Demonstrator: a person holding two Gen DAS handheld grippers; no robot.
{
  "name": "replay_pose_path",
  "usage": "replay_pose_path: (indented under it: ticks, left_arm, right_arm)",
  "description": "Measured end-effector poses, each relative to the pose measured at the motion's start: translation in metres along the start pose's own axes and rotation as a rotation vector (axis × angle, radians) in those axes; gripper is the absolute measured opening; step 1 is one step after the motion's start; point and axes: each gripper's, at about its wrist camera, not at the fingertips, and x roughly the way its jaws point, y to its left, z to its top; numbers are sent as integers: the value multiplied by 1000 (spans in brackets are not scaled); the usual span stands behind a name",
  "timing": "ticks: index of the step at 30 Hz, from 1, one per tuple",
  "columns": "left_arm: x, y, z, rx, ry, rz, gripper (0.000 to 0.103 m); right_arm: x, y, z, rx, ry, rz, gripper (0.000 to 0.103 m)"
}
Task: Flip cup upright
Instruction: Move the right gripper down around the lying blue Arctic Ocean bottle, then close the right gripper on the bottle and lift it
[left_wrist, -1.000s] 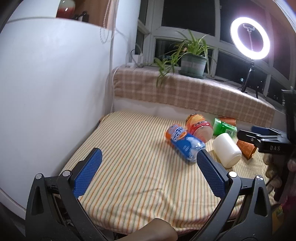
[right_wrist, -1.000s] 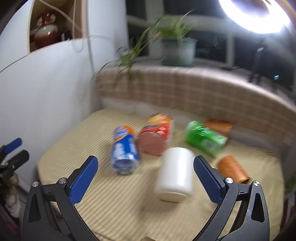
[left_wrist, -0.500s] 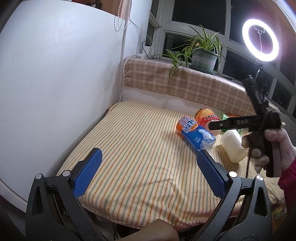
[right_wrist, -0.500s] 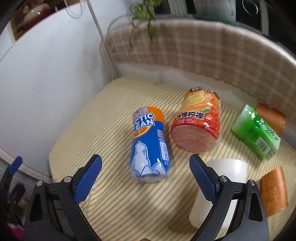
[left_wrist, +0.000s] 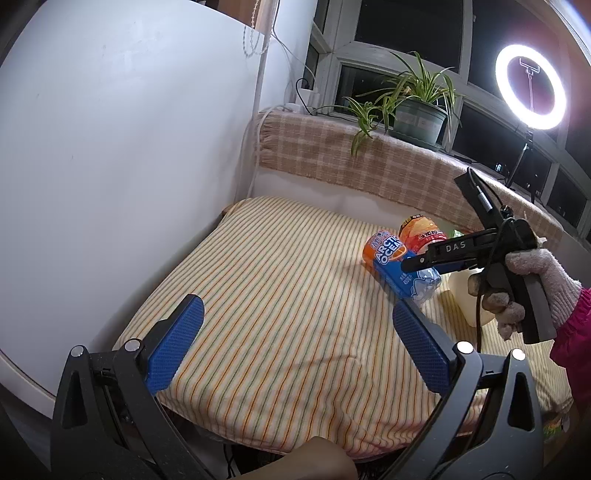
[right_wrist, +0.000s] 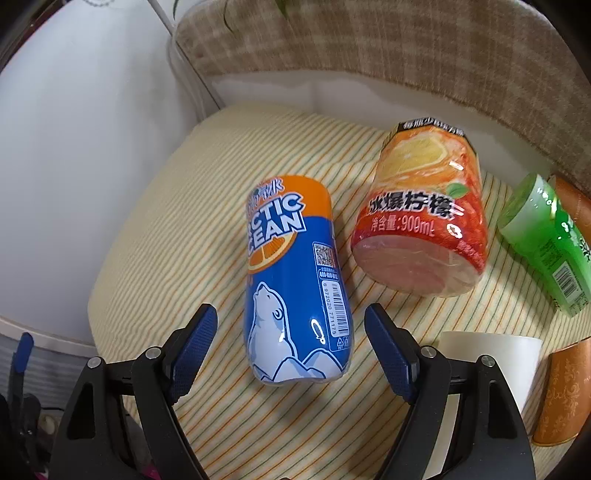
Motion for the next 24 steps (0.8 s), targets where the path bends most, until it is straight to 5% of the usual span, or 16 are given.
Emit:
replay_pose_path:
  ticks: [3, 6, 24]
  left_arm:
    - [0, 0, 0, 3, -1, 0, 103]
    - [0, 0, 0, 0, -3, 2, 103]
    - [-3, -9, 2, 22, -10, -20, 103]
  right_arm:
    - [9, 1, 4, 1, 22, -3, 80]
    - [19, 3, 9, -3, 49, -10, 67]
    - [-10, 4, -44, 53, -45, 107, 66]
